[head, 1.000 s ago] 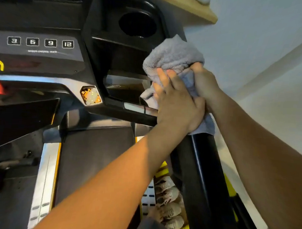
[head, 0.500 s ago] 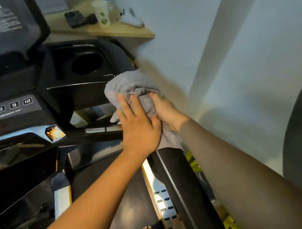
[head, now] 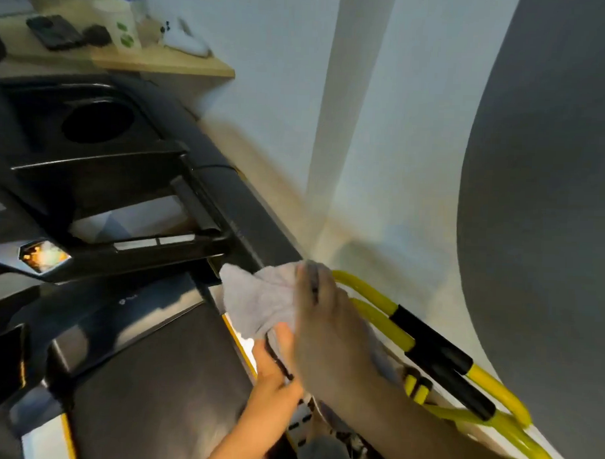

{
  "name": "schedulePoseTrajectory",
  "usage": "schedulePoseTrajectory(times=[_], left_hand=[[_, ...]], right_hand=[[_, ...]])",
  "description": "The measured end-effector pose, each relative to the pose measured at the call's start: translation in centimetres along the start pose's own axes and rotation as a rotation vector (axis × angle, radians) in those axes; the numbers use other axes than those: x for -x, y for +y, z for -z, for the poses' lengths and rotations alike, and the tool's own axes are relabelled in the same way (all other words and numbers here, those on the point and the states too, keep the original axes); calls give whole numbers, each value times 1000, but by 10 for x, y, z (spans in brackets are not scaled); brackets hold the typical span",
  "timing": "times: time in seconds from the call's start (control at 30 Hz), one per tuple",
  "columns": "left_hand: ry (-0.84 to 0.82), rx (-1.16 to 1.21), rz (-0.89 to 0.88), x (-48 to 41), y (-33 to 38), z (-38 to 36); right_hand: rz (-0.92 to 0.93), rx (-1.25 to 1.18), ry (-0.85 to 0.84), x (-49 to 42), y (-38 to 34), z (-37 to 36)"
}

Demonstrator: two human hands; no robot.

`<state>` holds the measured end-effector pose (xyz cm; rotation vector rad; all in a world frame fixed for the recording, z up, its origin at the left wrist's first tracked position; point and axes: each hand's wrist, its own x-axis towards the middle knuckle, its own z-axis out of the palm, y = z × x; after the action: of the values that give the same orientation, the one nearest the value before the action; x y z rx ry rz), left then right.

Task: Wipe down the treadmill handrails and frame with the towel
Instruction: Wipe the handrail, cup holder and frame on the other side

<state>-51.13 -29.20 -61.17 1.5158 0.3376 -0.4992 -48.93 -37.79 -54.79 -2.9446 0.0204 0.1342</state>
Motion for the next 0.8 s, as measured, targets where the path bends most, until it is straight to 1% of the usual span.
schedulePoseTrajectory(times=[0.03,0.07,0.13,0.2,0.27,0.3,0.37,0.43,0.5,0.57,0.63,0.7,0.73,0.77,0.8], left_hand=[[-29,143,123,-7,-4,8],[-54,207,201,-15,-8,17],[-42,366,247,-28,-9,30],[27,486,198,-33,-3,41],[148,557,94,-43,15,46],[171,589,24,-50,25,48],[136,663,-54,-61,49,53],[102,716,-31,-66,63,58],[131,657,-34,-68,65,57],[221,544,-79,-69,60,51],[323,397,-27,-69,54,43],[278,279,2,-59,51,37],[227,224,2,-53,49,36],[182,199,9,-45,49,36],[131,196,25,-42,43,34]], right_hand=[[27,77,-25,2,-10,-2],[47,139,-71,1,-18,-4],[96,242,-91,-12,-27,-8],[158,297,-59,-31,-34,-9],[208,298,-38,-55,-37,-11],[237,284,-7,-69,-38,-10],[261,197,47,-95,-43,-8],[262,109,84,-116,-49,-7],[275,72,100,-132,-53,-7],[274,23,63,-143,-53,-6],[277,-18,30,-148,-55,-4],[247,-4,-15,-154,-59,-4],[218,5,-36,-154,-63,-3],[200,41,-51,-154,-61,-3],[228,82,-46,-146,-58,-5]])
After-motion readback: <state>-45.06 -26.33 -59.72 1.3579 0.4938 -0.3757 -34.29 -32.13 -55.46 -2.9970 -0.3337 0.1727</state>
